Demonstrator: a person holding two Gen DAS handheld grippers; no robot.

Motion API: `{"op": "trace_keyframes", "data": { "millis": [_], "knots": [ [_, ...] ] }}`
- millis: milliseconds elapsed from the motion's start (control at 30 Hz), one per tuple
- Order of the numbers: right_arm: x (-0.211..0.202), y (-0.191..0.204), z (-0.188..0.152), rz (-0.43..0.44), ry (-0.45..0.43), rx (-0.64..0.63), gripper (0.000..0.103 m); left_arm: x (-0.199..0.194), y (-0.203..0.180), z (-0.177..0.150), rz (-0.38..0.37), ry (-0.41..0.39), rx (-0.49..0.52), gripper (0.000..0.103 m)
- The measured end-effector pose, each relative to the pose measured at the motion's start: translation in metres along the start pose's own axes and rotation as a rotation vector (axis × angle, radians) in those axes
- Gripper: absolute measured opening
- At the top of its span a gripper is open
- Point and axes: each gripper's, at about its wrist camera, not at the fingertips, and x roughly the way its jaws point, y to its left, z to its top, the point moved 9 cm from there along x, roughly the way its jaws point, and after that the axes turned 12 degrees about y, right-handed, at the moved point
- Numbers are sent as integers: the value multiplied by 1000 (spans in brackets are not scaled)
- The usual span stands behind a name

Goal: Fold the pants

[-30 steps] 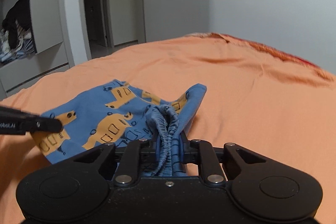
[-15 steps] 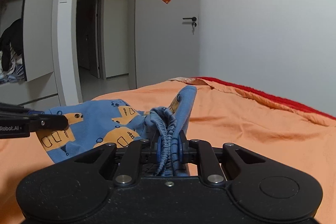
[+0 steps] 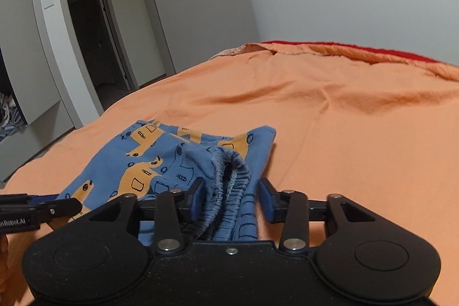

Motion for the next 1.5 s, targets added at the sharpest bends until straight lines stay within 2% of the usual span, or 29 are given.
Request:
{"op": "trace_keyframes", "data": {
  "millis": [33, 67, 133, 233, 300, 567, 933, 1133, 1267, 1400, 1500],
  "knots": [
    [-4, 1, 1, -10, -16, -3, 61, -5, 3, 0, -4, -4, -14, 78],
    [-10, 3, 2, -16, -35, 0, 73, -10, 5, 2, -6, -9, -22, 83],
    [-29, 9, -1, -24, -81, 13, 83, -22, 5, 4, 1, -24, -28, 95],
    [-54, 18, -1, -60, -139, 10, 94, -45, 4, 6, 19, -56, -17, 102],
    [-74, 25, -3, -78, -184, 12, 102, -59, 1, 8, 28, -75, -8, 103],
    [-153, 65, -17, -139, -288, -21, 102, -118, -5, -6, 30, -128, 8, 103],
    [-236, 117, -60, -184, -348, -38, 102, -192, 12, -61, 59, -154, 23, 103],
    [-251, 138, -99, -191, -337, -56, 102, -215, 20, -97, 96, -157, 59, 103],
    [-251, 144, -120, -204, -335, -41, 102, -219, 23, -107, 109, -210, 75, 103],
    [-245, 148, -132, -219, -329, -59, 102, -213, 22, -113, 115, -261, 100, 103],
    [-240, 144, -141, -241, -333, -35, 102, -200, 23, -115, 104, -236, 100, 103]
  ]
}}
